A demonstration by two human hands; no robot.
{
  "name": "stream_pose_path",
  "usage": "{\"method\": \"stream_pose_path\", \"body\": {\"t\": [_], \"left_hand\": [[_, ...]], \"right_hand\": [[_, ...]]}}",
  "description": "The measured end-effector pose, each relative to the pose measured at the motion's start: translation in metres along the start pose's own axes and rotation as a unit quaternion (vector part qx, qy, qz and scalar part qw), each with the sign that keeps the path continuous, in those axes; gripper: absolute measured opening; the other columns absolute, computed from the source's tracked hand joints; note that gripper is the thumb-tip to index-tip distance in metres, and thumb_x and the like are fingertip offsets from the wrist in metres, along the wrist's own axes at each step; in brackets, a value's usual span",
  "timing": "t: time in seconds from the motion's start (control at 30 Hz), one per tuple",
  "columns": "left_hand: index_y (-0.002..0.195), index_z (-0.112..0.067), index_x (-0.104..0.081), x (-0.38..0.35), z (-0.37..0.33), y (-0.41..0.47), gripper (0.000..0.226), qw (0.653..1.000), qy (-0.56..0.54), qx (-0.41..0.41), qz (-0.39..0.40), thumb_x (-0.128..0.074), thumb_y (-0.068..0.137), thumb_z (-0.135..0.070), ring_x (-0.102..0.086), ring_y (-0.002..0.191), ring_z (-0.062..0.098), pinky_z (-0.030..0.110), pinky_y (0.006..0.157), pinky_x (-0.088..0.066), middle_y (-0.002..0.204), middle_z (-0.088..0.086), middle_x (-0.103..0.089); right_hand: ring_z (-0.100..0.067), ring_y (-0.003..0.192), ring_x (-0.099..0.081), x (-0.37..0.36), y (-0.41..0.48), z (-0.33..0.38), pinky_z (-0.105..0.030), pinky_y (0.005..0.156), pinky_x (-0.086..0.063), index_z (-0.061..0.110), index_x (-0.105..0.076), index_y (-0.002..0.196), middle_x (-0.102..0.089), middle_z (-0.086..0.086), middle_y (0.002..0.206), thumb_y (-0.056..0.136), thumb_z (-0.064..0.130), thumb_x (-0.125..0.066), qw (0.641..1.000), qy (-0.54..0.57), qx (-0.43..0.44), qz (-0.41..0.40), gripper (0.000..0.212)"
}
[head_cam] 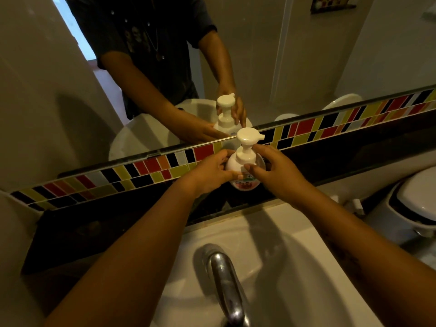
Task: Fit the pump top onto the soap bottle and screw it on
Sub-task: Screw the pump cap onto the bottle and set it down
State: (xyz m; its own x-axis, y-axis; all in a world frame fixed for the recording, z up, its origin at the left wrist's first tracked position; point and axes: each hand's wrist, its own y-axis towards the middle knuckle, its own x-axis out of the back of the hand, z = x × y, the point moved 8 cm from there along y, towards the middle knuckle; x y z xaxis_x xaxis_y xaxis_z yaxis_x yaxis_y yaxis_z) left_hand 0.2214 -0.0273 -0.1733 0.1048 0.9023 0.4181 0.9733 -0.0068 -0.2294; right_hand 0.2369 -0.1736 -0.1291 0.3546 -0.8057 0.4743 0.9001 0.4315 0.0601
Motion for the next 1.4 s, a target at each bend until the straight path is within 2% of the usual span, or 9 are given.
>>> {"method": "stream_pose_path", "body": {"t": [0.13, 0.23, 0.3, 0.53, 0.77, 0.9, 1.13, 1.3, 1.4], "left_hand": [[0.135, -0.027, -0.050, 0.000, 0.000, 0.002, 0.060, 1.000, -0.004, 0.002, 0.003, -0.078, 0.082, -0.021, -0.059, 0.125, 0.021, 0.047, 0.103, -0.051, 0.137, 0.000, -0.062], [0.135, -0.026, -0.049, 0.001, 0.000, 0.003, 0.062, 1.000, -0.005, 0.004, 0.005, -0.078, 0.081, -0.021, -0.060, 0.123, 0.020, 0.047, 0.103, -0.051, 0.136, 0.001, -0.062], [0.135, -0.026, -0.050, 0.001, 0.000, 0.002, 0.061, 1.000, -0.010, 0.003, 0.005, -0.078, 0.081, -0.021, -0.060, 0.123, 0.021, 0.048, 0.102, -0.051, 0.136, 0.002, -0.063], [0.135, -0.027, -0.050, 0.000, 0.001, 0.001, 0.057, 1.000, -0.014, -0.002, -0.002, -0.075, 0.084, -0.017, -0.059, 0.125, 0.021, 0.046, 0.103, -0.051, 0.138, 0.001, -0.061], [0.133, -0.027, -0.052, 0.001, 0.001, 0.002, 0.060, 1.000, -0.014, 0.000, 0.001, -0.080, 0.080, -0.023, -0.062, 0.122, 0.019, 0.048, 0.102, -0.052, 0.133, -0.001, -0.065], [0.133, -0.027, -0.051, 0.000, 0.002, 0.002, 0.056, 1.000, -0.020, -0.015, -0.015, -0.075, 0.084, -0.018, -0.060, 0.123, 0.021, 0.047, 0.102, -0.051, 0.136, 0.002, -0.062], [0.139, -0.028, -0.048, -0.002, 0.006, 0.001, 0.055, 0.999, -0.007, -0.031, -0.036, -0.070, 0.088, -0.023, -0.058, 0.125, 0.023, 0.049, 0.102, -0.052, 0.139, 0.002, -0.059], [0.138, -0.027, -0.047, -0.002, 0.007, -0.001, 0.052, 0.998, -0.003, -0.042, -0.050, -0.065, 0.090, -0.023, -0.059, 0.123, 0.022, 0.045, 0.100, -0.053, 0.138, 0.003, -0.059], [0.138, -0.027, -0.047, -0.003, 0.006, -0.002, 0.049, 0.997, -0.013, -0.045, -0.056, -0.064, 0.093, -0.020, -0.058, 0.124, 0.021, 0.040, 0.100, -0.053, 0.139, 0.003, -0.057]], "right_hand": [[-0.022, 0.124, -0.048, 0.007, 0.005, 0.006, -0.032, 0.091, -0.043, 0.021, -0.045, 0.131, -0.045, -0.004, 0.137, 0.085, 0.021, -0.064, 0.999, -0.003, 0.008, -0.036, 0.050], [-0.018, 0.124, -0.044, 0.000, 0.014, 0.008, -0.032, 0.090, -0.039, 0.025, -0.042, 0.136, -0.046, -0.002, 0.141, 0.088, 0.023, -0.060, 0.999, 0.000, 0.000, 0.047, 0.052], [-0.022, 0.126, -0.046, -0.003, 0.017, 0.003, -0.033, 0.090, -0.040, 0.025, -0.044, 0.135, -0.048, -0.002, 0.139, 0.088, 0.026, -0.059, 0.997, 0.000, -0.013, 0.077, 0.050], [-0.025, 0.118, -0.050, -0.006, 0.019, 0.007, -0.034, 0.090, -0.044, 0.015, -0.048, 0.126, -0.049, -0.009, 0.124, 0.083, 0.027, -0.065, 0.996, -0.063, 0.020, -0.064, 0.048], [-0.024, 0.124, -0.049, -0.008, 0.025, 0.004, -0.032, 0.087, -0.040, 0.021, -0.043, 0.135, -0.052, -0.006, 0.136, 0.085, 0.023, -0.063, 0.997, -0.006, -0.028, 0.076, 0.054], [-0.027, 0.121, -0.051, -0.012, 0.019, 0.001, -0.039, 0.093, -0.045, 0.019, -0.046, 0.130, -0.054, -0.007, 0.132, 0.087, 0.027, -0.061, 1.000, -0.003, -0.015, -0.005, 0.047], [-0.026, 0.113, -0.056, -0.016, 0.015, 0.000, -0.033, 0.086, -0.048, 0.012, -0.049, 0.123, -0.057, -0.011, 0.124, 0.088, 0.032, -0.058, 0.993, -0.041, 0.005, -0.110, 0.041], [-0.019, 0.107, -0.056, -0.019, 0.011, -0.001, -0.024, 0.077, -0.039, 0.014, -0.049, 0.124, -0.057, -0.009, 0.122, 0.087, 0.037, -0.058, 0.985, -0.034, 0.001, -0.167, 0.045], [-0.011, 0.101, -0.051, -0.019, 0.010, 0.001, -0.021, 0.075, -0.039, 0.014, -0.049, 0.123, -0.057, -0.008, 0.122, 0.087, 0.036, -0.058, 0.985, -0.028, 0.005, -0.172, 0.043]]}}
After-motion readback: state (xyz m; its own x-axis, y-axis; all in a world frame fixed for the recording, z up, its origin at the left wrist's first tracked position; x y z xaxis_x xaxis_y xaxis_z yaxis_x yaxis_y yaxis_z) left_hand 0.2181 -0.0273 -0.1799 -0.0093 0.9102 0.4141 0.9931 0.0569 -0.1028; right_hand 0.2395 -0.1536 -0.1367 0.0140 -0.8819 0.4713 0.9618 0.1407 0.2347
